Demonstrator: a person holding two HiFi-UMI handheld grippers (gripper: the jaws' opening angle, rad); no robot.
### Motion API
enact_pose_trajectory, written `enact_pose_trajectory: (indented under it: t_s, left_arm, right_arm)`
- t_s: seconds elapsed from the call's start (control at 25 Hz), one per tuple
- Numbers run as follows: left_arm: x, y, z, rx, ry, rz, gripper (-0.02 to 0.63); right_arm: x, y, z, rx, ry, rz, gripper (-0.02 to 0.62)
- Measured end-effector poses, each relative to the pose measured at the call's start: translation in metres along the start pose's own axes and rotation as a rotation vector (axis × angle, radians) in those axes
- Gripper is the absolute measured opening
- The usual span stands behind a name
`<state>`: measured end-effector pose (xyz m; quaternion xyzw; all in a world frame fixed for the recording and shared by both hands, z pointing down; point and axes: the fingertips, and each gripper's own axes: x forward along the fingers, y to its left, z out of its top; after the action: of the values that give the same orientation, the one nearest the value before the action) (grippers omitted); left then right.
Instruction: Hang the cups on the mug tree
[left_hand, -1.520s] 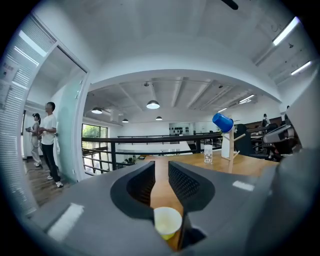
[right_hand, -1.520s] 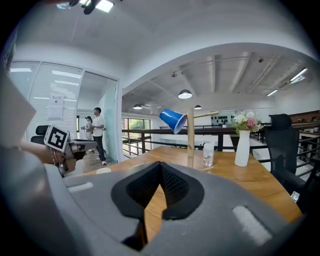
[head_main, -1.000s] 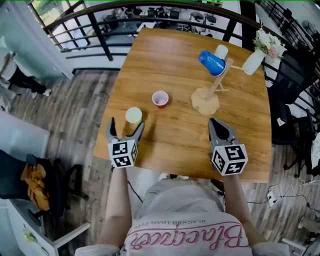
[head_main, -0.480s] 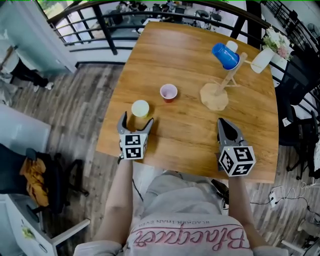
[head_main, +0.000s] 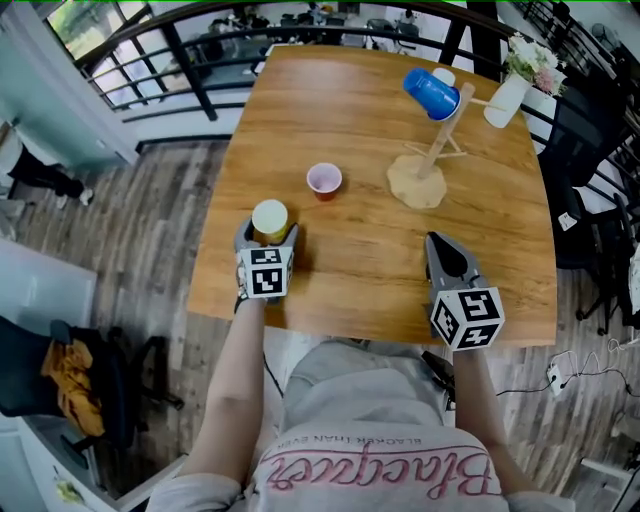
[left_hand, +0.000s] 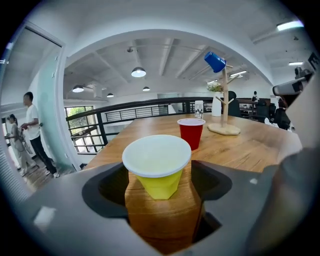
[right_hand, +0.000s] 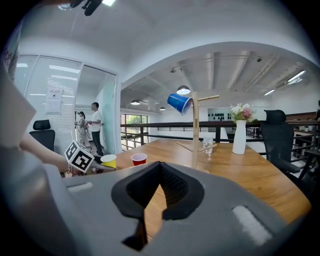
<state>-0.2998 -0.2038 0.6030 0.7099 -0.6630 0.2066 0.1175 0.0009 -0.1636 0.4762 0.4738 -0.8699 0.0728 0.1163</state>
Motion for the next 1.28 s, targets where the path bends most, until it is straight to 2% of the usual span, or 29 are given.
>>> enact_pose_trajectory:
  t_s: [0.08, 0.12, 0.16, 0.4, 0.8, 1.04, 1.28]
  left_arm:
    - [0.002, 0.002, -0.006, -0.031, 0.039, 0.004, 0.359]
    - [0.001, 0.003, -0.007, -0.048, 0.046, 0.004, 0.302]
    - [0.000, 0.004, -0.008, -0.058, 0.046, 0.004, 0.289]
    - [-0.006, 0.009, -0.002, -0.066, 0.018, 0.003, 0.276]
    - [-0.021, 0.006, 0.047, -0.027, -0.045, -0.015, 0.275]
    - [-0.033, 0.003, 0.090, -0.013, -0.108, 0.011, 0.275]
    - [-0.043, -0.001, 0.117, -0.025, -0.147, 0.053, 0.275]
  right_arm:
    - [-0.003, -0.002, 0.002, 0.007, -0.008, -0.014, 0.002]
    - [-0.004, -0.003, 0.002, 0.008, -0.009, -0.019, 0.002]
    - [-0.005, -0.003, 0.002, 0.010, -0.008, -0.023, 0.002]
    - [-0.007, -0.001, 0.002, 0.015, 0.003, -0.029, 0.002]
    - [-0.011, -0.002, 0.025, 0.034, -0.009, -0.029, 0.002]
    - [-0.015, -0.016, 0.045, 0.036, -0.032, -0.023, 0.002]
    - [-0.019, -0.034, 0.057, 0.030, -0.054, -0.008, 0.002]
